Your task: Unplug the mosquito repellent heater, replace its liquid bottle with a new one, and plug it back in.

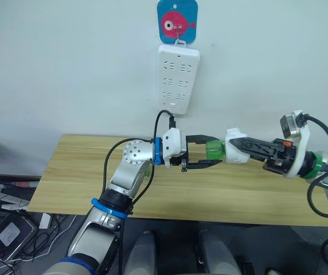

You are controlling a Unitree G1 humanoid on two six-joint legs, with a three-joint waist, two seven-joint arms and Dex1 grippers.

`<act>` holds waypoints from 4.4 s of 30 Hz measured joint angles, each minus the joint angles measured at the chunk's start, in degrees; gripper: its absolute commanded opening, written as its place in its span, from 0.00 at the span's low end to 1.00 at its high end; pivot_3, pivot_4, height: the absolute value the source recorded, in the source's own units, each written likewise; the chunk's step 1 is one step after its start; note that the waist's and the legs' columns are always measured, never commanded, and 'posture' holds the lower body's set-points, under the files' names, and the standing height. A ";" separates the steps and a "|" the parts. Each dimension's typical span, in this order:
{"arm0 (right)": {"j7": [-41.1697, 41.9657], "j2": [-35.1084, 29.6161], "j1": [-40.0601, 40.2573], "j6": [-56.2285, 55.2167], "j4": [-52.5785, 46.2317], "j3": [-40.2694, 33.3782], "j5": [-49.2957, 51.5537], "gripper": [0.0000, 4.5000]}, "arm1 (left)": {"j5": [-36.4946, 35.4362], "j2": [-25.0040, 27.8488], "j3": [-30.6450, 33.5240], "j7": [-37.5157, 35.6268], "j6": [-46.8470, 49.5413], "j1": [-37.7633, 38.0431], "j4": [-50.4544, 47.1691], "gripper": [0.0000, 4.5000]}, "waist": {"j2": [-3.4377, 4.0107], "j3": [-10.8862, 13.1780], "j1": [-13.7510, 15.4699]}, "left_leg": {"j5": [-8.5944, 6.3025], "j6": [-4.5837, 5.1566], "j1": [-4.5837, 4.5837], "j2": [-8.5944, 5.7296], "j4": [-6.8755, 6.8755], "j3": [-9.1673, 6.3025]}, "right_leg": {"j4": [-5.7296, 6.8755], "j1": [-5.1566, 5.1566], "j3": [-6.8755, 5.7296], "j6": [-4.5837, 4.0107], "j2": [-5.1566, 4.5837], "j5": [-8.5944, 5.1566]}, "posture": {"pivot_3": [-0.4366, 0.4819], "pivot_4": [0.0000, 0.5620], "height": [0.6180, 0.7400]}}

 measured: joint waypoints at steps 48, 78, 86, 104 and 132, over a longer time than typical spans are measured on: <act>6.81 -7.39 -3.62 0.39 -2.41 9.49 -0.03 0.69 | -40.13 -0.71 13.38 10.19 87.11 -12.39 5.46 0.99 | -0.58 0.61 -0.13 | 0.00 0.00 -0.05 0.06 0.13 -0.10 | 0.01 0.02 -0.09 0.09 -0.04 -0.04 | 0.45 0.46 1.00; 2.88 -1.07 -7.95 1.97 6.52 7.66 -0.03 0.69 | 16.52 2.47 3.62 7.27 -48.26 -2.08 12.38 0.99 | -0.64 0.72 1.56 | -0.10 0.16 -0.19 -0.03 0.19 0.02 | -0.16 -0.01 0.01 0.16 -0.24 0.07 | 0.48 0.46 1.00; 2.90 -1.02 -7.80 1.98 5.08 7.66 -0.03 0.69 | 22.84 2.25 1.74 17.11 -54.55 -7.03 18.08 0.99 | -0.63 0.71 1.48 | -0.10 0.16 -0.18 -0.04 0.22 0.02 | -0.10 -0.01 0.00 0.16 -0.22 0.06 | 0.47 0.44 1.00; 3.96 -3.30 -7.40 1.77 3.53 7.60 -0.07 0.69 | -11.32 8.25 -9.86 7.36 -5.99 -4.13 1.06 0.50 | -0.63 0.71 0.07 | -0.09 0.16 -0.18 0.01 0.26 -0.35 | -0.01 -0.03 -0.05 0.16 -0.18 0.06 | 0.47 0.44 1.00; 4.80 -5.23 -8.42 0.52 5.02 9.86 0.00 0.69 | -29.49 14.92 8.99 5.10 51.48 -10.35 -2.79 1.00 | -0.65 0.74 -0.62 | -0.08 0.13 -0.13 0.04 0.19 0.07 | -0.04 -0.09 0.07 0.18 -0.16 0.04 | 0.47 0.46 1.00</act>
